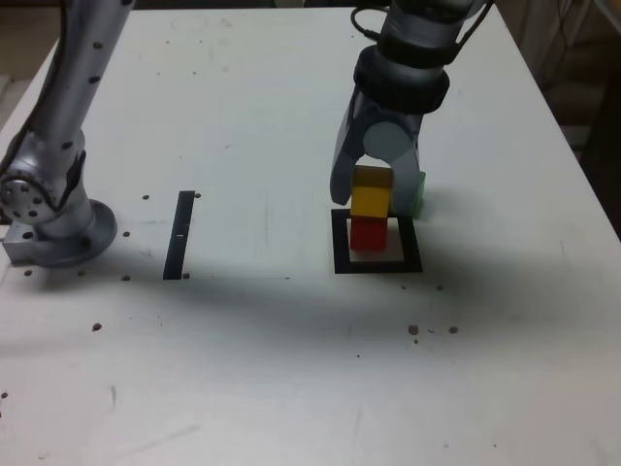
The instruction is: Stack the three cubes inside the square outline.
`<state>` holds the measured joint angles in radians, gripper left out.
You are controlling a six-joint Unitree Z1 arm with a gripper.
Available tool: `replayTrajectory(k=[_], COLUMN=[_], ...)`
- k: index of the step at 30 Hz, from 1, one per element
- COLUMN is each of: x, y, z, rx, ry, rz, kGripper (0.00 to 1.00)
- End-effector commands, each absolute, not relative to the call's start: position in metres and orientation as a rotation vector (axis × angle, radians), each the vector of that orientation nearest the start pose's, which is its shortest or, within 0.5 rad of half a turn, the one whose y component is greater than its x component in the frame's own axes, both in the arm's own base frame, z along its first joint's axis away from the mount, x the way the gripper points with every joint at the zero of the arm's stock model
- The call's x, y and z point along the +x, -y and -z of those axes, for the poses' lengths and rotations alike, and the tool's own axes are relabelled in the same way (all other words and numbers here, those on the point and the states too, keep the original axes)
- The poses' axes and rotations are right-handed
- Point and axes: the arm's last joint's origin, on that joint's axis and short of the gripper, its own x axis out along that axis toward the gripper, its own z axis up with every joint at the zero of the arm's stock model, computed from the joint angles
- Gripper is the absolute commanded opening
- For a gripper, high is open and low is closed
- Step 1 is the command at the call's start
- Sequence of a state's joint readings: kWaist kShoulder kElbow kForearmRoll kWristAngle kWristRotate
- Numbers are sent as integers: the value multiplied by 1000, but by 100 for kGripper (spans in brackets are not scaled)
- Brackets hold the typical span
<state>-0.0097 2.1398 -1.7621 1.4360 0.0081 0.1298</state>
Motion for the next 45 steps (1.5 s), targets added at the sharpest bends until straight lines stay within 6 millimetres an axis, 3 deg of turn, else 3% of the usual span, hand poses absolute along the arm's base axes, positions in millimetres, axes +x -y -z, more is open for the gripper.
replayTrajectory(k=[1, 4, 7, 18, 29, 37, 45], x=[385, 385, 385, 370, 348, 361, 385], y=[3, 3, 3, 3, -2, -17, -35], z=[-252, -251, -252, -261, -290, -291, -279], rx=[108, 108, 107, 107, 214, 356, 405], ry=[-1812, -1806, -1800, -1800, -1755, -1709, -1713], rz=[125, 134, 138, 129, 99, 173, 246], kGripper=[57, 86, 99, 100, 100, 100, 100])
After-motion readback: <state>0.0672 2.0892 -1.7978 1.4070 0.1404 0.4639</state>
